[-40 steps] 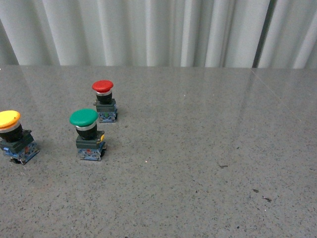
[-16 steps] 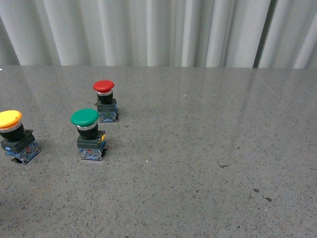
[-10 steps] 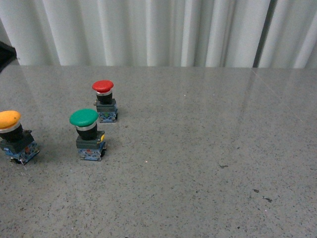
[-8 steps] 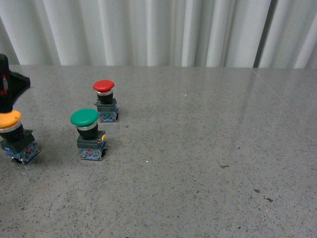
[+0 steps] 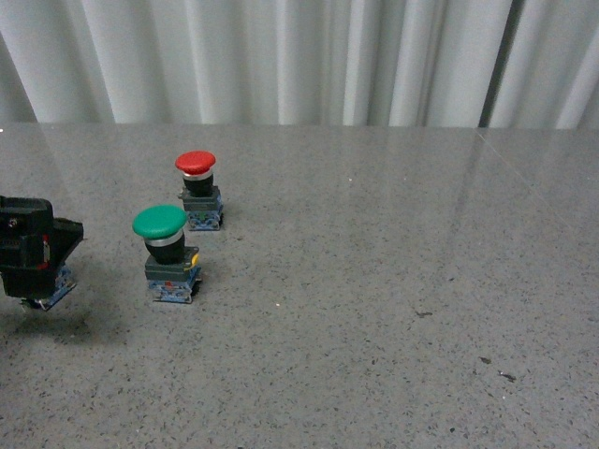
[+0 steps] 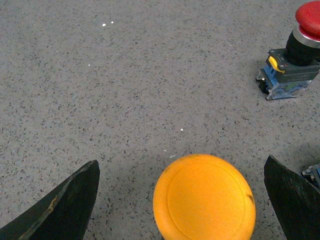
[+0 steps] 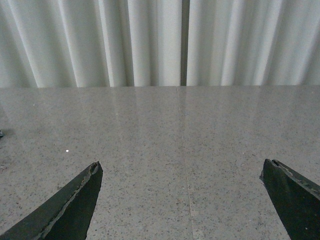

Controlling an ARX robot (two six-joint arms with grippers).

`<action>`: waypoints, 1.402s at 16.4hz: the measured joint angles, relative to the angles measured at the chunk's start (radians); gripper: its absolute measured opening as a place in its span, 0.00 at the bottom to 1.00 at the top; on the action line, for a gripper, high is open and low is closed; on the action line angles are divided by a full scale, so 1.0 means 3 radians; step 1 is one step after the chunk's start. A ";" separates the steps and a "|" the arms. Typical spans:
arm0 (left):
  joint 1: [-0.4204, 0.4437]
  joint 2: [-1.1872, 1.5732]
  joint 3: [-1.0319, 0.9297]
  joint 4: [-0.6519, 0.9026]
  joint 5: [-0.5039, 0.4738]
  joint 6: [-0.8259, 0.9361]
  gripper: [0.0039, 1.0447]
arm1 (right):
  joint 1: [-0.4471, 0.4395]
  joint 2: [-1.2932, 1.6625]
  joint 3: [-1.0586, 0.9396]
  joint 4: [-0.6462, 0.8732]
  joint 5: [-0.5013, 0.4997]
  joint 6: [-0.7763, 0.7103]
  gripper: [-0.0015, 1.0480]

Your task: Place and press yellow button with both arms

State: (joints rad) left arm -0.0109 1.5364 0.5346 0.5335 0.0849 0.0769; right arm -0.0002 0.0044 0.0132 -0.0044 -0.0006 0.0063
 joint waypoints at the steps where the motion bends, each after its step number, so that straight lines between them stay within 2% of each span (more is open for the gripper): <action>1: -0.0009 0.0000 -0.0017 0.0022 -0.0024 0.0025 0.88 | 0.0000 0.0000 0.0000 0.0000 0.0000 -0.0001 0.94; 3: -0.0009 0.0000 -0.0017 0.0022 -0.0023 0.0033 0.69 | 0.0000 0.0000 0.0000 0.0000 0.0000 0.0000 0.94; 5: -0.0023 -0.0042 -0.0017 -0.0057 -0.0057 0.0033 0.42 | 0.0000 0.0000 0.0000 0.0000 0.0000 0.0000 0.94; 6: -0.0076 -0.0164 -0.0015 -0.0134 -0.0167 0.0041 0.32 | 0.0000 0.0000 0.0000 0.0000 0.0000 0.0000 0.94; 9: -0.0601 -0.0867 0.0306 -0.0434 -0.0370 0.0031 0.31 | 0.0000 0.0000 0.0000 0.0000 0.0000 0.0000 0.94; 12: -0.1356 -0.0561 0.0988 -0.0319 -0.0782 -0.0191 0.31 | 0.0000 0.0000 0.0000 0.0000 0.0000 0.0000 0.94; 15: -0.1668 -0.0051 0.1266 -0.0404 -0.0956 -0.0532 0.31 | 0.0000 0.0000 0.0000 0.0000 0.0000 -0.0001 0.94; 20: -0.1790 0.0727 0.1673 -0.0512 -0.1097 -0.1160 0.30 | 0.0000 0.0000 0.0000 0.0000 0.0000 -0.0001 0.94; 23: -0.1989 0.0964 0.1691 -0.0537 -0.1212 -0.1476 0.30 | 0.0000 0.0000 0.0000 0.0000 0.0000 -0.0001 0.94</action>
State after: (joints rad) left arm -0.6075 1.8256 1.0420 0.3725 -0.2787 -0.3660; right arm -0.0002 0.0044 0.0132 -0.0044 -0.0006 0.0059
